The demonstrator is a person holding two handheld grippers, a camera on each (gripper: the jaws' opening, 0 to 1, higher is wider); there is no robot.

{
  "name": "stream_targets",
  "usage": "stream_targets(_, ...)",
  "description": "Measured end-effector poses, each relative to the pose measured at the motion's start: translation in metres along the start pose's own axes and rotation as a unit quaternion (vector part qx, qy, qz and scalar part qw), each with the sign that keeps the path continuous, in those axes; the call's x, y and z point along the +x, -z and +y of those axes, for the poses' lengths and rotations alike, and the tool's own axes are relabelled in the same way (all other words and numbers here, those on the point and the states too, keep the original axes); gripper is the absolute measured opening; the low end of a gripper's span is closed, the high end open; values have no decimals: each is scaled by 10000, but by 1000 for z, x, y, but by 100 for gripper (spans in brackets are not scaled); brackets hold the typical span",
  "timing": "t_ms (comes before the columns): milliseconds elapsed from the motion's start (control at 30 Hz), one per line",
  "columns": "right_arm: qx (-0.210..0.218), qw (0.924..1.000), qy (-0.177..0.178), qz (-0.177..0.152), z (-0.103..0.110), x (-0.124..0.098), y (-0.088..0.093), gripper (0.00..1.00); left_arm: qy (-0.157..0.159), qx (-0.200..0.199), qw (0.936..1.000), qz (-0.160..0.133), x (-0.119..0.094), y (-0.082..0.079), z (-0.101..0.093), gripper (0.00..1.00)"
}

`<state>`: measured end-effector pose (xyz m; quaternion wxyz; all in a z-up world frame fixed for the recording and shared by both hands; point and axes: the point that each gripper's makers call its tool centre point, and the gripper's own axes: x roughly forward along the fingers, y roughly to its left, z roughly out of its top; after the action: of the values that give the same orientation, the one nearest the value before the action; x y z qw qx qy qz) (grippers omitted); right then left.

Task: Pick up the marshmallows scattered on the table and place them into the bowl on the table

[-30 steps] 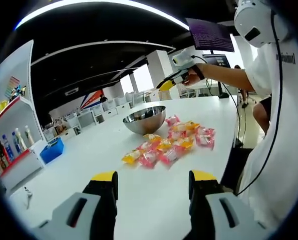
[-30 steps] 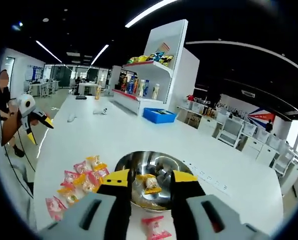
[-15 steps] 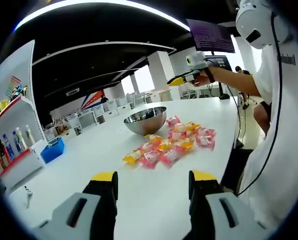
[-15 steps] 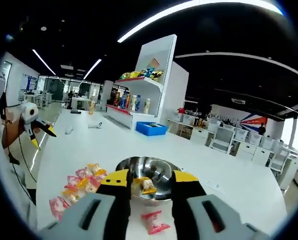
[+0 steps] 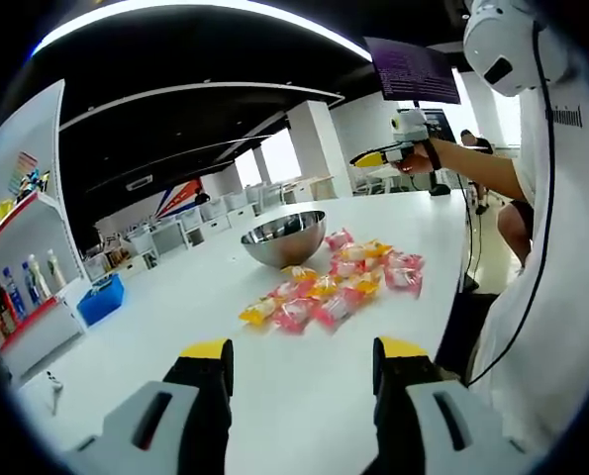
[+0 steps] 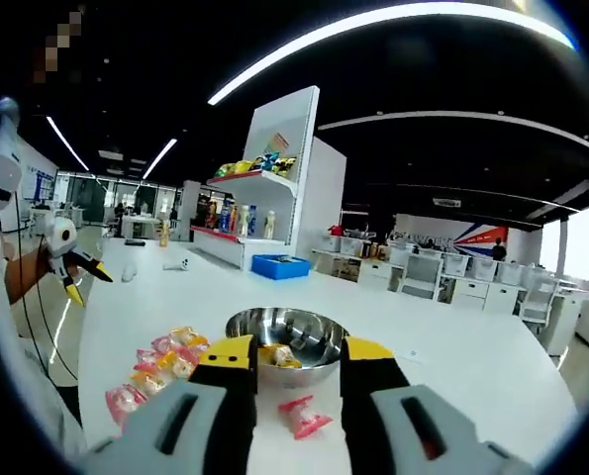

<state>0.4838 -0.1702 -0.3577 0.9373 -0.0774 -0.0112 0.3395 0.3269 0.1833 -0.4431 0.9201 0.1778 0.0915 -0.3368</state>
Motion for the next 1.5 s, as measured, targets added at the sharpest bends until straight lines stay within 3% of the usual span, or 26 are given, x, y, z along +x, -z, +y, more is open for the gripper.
stream_targets(333, 170, 9989, 408, -127, -3, -28, 22, 33, 11, -37, 10000, -4, 1, 2, -2, 57)
stream_targets(767, 529, 9939, 965, 50, -13, -61, 61, 36, 57, -47, 10000, 1, 3, 3, -3, 57)
stream_targets(1167, 799, 9889, 1255, 52, -22, -77, 78, 36, 88, -39, 10000, 1, 5, 1, -5, 57)
stream_targets(1500, 871, 9874, 1324, 31, -19, -84, 82, 36, 102, -57, 9999, 42, 5, 2, -5, 57)
